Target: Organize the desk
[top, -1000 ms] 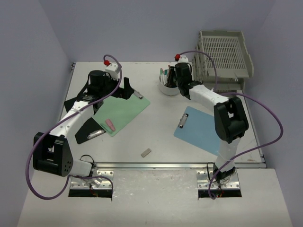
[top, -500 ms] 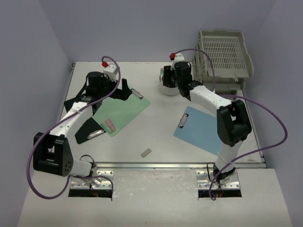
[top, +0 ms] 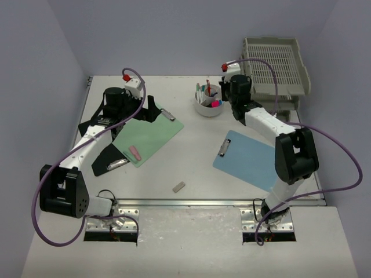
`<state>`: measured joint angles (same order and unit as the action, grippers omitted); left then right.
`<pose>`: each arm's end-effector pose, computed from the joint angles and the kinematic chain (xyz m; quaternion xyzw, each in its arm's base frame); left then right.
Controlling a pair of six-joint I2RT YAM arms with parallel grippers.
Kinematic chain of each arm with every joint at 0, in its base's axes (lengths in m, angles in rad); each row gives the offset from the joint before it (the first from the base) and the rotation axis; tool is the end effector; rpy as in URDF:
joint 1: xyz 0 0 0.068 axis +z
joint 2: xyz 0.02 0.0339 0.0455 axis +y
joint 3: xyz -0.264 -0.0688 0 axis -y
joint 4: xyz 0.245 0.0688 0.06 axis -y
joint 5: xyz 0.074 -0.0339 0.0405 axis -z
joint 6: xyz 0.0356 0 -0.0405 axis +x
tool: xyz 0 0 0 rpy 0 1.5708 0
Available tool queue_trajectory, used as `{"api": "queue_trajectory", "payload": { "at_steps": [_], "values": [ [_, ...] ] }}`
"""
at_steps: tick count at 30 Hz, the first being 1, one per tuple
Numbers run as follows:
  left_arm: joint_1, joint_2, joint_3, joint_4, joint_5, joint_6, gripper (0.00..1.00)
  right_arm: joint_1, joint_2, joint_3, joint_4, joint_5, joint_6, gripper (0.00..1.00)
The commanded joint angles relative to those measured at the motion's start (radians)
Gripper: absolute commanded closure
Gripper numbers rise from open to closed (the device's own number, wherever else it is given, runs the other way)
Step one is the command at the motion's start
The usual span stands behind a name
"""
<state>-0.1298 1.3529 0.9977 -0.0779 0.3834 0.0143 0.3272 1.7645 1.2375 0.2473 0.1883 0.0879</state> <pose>0.3063 -0.0534 0.2974 0.1619 0.8176 -0.1908 0.5186 0.3975 0.1279 0.2711 -0.0388 0.7963 0.0499 0.6016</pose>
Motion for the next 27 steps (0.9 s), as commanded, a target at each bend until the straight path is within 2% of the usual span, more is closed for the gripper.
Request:
{"api": "queue_trajectory", "payload": {
  "at_steps": [1, 17, 27],
  "values": [
    [0.016, -0.028, -0.005, 0.049, 0.013, 0.002, 0.0, -0.013, 0.026, 0.001, 0.127, 0.084, -0.149, 1.0],
    [0.022, -0.021, -0.009, 0.049, 0.012, 0.009, 0.0, -0.025, 0.165, 0.068, 0.026, 0.036, -0.096, 0.99],
    [0.026, -0.018, -0.013, 0.054, 0.017, 0.01, 0.0, -0.028, 0.191, 0.117, -0.118, -0.083, 0.059, 0.99]
  ]
}}
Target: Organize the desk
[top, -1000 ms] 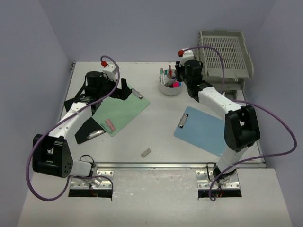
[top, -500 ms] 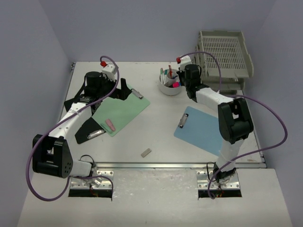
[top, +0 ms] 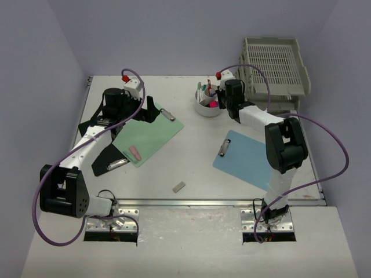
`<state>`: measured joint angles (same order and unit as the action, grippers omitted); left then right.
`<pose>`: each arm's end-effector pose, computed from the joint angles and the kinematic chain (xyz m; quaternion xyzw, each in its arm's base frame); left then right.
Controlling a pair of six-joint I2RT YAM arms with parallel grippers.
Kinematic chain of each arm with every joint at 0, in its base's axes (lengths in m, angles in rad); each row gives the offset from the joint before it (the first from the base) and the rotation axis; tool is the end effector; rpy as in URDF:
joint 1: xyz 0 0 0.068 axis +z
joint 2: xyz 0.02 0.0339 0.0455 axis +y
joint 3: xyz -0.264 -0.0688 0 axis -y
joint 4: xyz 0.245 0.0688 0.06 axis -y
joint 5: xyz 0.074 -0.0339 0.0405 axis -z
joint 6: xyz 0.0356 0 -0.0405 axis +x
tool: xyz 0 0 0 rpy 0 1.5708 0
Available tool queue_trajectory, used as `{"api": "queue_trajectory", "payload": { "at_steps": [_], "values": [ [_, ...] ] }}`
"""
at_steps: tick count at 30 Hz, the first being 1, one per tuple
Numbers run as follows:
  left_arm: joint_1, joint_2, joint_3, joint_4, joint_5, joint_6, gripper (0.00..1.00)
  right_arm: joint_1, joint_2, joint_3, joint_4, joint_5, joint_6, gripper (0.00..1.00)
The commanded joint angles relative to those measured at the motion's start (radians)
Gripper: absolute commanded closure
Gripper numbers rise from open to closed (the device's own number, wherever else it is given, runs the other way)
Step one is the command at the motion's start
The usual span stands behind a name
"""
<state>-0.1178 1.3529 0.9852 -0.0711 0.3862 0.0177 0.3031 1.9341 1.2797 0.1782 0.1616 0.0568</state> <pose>0.3062 -0.0497 0.2937 0.1588 0.8195 -0.1881 0.5175 0.4233 0.1264 0.2087 -0.0629 0.8499 0.0250 0.5226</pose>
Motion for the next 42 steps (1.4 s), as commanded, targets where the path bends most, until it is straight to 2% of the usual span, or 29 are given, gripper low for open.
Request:
{"api": "queue_trajectory", "payload": {
  "at_steps": [1, 10, 19, 28, 32, 37, 40, 42],
  "values": [
    [0.015, -0.018, 0.0, 0.047, 0.014, 0.007, 0.0, -0.004, 0.027, 0.084, -0.063, -0.062, 0.098, 0.99],
    [0.021, -0.018, -0.01, 0.048, 0.02, 0.008, 0.0, -0.004, 0.029, 0.116, -0.14, -0.154, 0.196, 0.99],
    [0.023, -0.023, -0.018, 0.047, 0.022, -0.001, 0.0, -0.003, -0.045, 0.081, -0.144, -0.237, 0.308, 0.93],
    [0.03, -0.031, -0.027, 0.038, 0.019, -0.007, 0.0, -0.003, -0.129, 0.051, -0.076, -0.29, 0.382, 0.82],
    [0.042, -0.031, -0.028, 0.018, 0.017, -0.007, 0.0, -0.003, -0.148, 0.053, -0.064, -0.235, 0.345, 0.8],
    [0.061, -0.038, -0.036, -0.004, 0.014, -0.007, 0.0, -0.002, -0.146, 0.056, -0.077, -0.102, 0.206, 0.81],
    [0.069, -0.035, -0.04, -0.04, 0.001, 0.001, 0.0, -0.002, -0.158, 0.036, -0.08, -0.102, 0.133, 0.76],
    [0.072, -0.016, -0.034, -0.116, -0.045, 0.04, 0.0, -0.003, -0.19, 0.006, -0.087, -0.149, 0.082, 0.69]
  ]
}}
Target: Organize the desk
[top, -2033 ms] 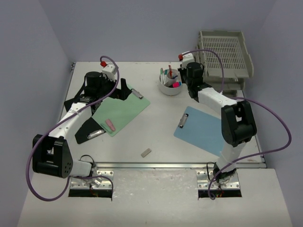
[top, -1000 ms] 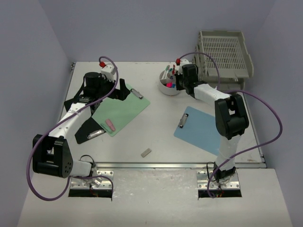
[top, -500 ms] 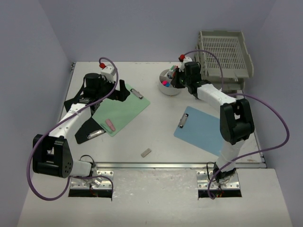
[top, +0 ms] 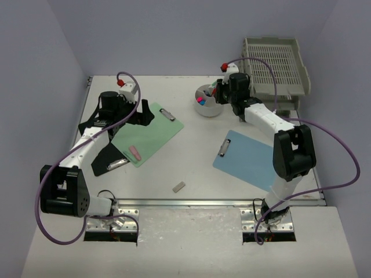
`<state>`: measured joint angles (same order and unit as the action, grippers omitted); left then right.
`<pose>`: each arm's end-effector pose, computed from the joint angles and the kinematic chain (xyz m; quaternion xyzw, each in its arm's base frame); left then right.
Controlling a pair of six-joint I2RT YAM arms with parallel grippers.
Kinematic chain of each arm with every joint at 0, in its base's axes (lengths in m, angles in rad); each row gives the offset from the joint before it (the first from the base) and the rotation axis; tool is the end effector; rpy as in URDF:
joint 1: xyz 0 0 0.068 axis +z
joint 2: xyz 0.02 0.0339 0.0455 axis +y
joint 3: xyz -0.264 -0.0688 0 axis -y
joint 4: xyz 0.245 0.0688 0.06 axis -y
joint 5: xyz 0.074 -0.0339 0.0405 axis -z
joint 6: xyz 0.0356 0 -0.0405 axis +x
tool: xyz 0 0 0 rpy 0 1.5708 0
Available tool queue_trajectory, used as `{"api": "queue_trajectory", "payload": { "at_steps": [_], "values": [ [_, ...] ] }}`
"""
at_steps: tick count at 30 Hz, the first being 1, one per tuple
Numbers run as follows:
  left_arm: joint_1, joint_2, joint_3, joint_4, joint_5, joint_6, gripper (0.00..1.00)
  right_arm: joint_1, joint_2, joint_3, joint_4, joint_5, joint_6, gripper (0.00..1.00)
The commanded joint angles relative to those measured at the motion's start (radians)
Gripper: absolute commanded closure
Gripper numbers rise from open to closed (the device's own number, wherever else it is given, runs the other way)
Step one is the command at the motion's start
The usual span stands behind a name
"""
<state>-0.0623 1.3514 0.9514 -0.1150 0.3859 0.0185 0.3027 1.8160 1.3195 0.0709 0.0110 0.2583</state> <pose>0.3032 -0.0323 0.2783 0.1308 0.8432 -0.1764 0.4906 0.4086 0.1272 0.2604 -0.0157 0.8403 0.1456 0.5219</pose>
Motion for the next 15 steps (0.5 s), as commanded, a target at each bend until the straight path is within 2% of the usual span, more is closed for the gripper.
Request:
{"api": "queue_trajectory", "payload": {
  "at_steps": [1, 4, 8, 11, 12, 15],
  "values": [
    [0.019, -0.002, 0.01, -0.119, -0.059, 0.077, 0.0, -0.004, -0.09, -0.048, 0.012, -0.028, -0.137, 0.65],
    [0.026, 0.032, 0.041, -0.29, -0.073, 0.21, 0.0, -0.004, -0.144, -0.079, -0.033, -0.158, -0.185, 0.53],
    [0.112, 0.003, 0.0, -0.461, 0.114, 0.534, 0.0, -0.004, -0.226, -0.128, -0.135, -0.276, -0.244, 0.41],
    [0.134, 0.001, -0.008, -0.599, 0.163, 0.845, 0.0, -0.003, -0.26, -0.165, -0.188, -0.309, -0.289, 0.35],
    [0.136, 0.008, -0.012, -0.669, 0.155, 0.935, 0.01, -0.002, -0.274, -0.182, -0.198, -0.326, -0.305, 0.34],
    [0.143, 0.022, -0.042, -0.698, 0.101, 1.102, 0.06, -0.004, -0.298, -0.211, -0.238, -0.389, -0.321, 0.28]
  ]
}}
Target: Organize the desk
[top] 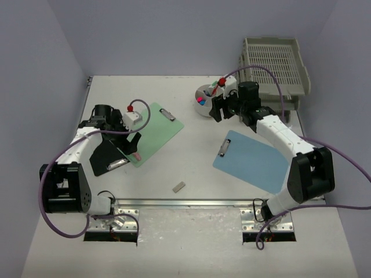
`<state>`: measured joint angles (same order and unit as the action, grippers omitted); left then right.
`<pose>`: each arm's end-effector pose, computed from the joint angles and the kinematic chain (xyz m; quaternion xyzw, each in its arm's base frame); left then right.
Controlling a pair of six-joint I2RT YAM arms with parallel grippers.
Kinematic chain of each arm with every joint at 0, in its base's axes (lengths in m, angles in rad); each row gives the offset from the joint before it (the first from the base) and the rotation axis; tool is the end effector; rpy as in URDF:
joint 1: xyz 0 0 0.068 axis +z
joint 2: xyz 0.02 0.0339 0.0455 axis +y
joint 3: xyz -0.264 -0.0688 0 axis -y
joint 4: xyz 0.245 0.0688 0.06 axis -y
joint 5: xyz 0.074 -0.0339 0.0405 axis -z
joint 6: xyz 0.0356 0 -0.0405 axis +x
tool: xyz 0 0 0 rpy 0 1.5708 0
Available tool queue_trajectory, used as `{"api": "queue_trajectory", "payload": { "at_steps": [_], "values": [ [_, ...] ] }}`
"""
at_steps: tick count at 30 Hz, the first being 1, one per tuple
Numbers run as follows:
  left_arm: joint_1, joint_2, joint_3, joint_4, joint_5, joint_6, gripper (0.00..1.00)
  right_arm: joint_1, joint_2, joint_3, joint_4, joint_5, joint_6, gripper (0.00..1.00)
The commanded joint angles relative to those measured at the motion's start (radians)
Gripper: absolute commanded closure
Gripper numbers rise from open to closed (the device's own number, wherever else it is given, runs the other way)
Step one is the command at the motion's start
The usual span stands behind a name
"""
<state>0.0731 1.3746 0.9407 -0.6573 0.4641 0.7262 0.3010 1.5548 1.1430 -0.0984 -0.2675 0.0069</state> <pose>0.2653 0.0035 0.2300 0.3550 0.8779 -0.1159 0.2998 0.3399 0.1154 0.2815 -0.1920 0.8358 0.1905 0.4777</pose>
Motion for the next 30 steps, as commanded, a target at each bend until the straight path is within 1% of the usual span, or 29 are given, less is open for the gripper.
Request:
{"api": "queue_trajectory", "payload": {
  "at_steps": [1, 3, 4, 5, 6, 7, 8, 12, 16, 20, 23, 27, 30],
  "values": [
    [0.01, 0.0, -0.043, -0.161, 0.011, 0.464, 0.08, -0.002, -0.041, -0.037, -0.082, -0.129, -0.075, 0.26],
    [0.011, 0.003, -0.051, -0.158, 0.001, 0.541, 0.13, -0.002, -0.042, -0.037, -0.105, -0.155, -0.074, 0.2],
    [0.011, 0.005, -0.053, -0.159, 0.001, 0.597, 0.16, -0.002, -0.041, -0.035, -0.122, -0.169, -0.071, 0.15],
    [0.011, 0.009, -0.052, -0.161, 0.003, 0.627, 0.19, -0.002, -0.04, -0.032, -0.132, -0.176, -0.071, 0.13],
    [0.011, 0.017, -0.051, -0.163, 0.006, 0.663, 0.23, -0.002, -0.038, -0.029, -0.141, -0.181, -0.07, 0.05],
    [0.011, 0.024, -0.05, -0.166, 0.012, 0.72, 0.28, -0.002, -0.038, -0.027, -0.15, -0.185, -0.069, 0.03],
    [0.011, 0.031, -0.049, -0.172, 0.017, 0.743, 0.3, -0.002, -0.039, -0.026, -0.154, -0.187, -0.068, 0.02],
    [0.01, 0.066, -0.038, -0.183, 0.035, 0.881, 0.38, -0.002, -0.04, -0.028, -0.162, -0.196, -0.067, 0.01],
    [0.01, 0.109, -0.025, -0.197, 0.061, 0.977, 0.45, -0.001, -0.038, -0.026, -0.162, -0.208, -0.065, 0.01],
    [0.008, 0.15, -0.022, -0.192, 0.07, 1.015, 0.49, -0.002, -0.035, -0.019, -0.17, -0.214, -0.065, 0.01],
    [0.01, 0.171, -0.031, -0.182, 0.068, 1.025, 0.54, -0.002, -0.034, -0.014, -0.168, -0.223, -0.067, 0.01],
    [0.01, 0.178, -0.061, -0.175, 0.071, 1.046, 0.63, -0.002, -0.03, -0.005, -0.168, -0.247, -0.062, 0.04],
    [0.01, 0.169, -0.097, -0.166, 0.065, 1.058, 0.71, -0.002, -0.032, 0.001, -0.155, -0.279, -0.047, 0.08]
  ]
}}
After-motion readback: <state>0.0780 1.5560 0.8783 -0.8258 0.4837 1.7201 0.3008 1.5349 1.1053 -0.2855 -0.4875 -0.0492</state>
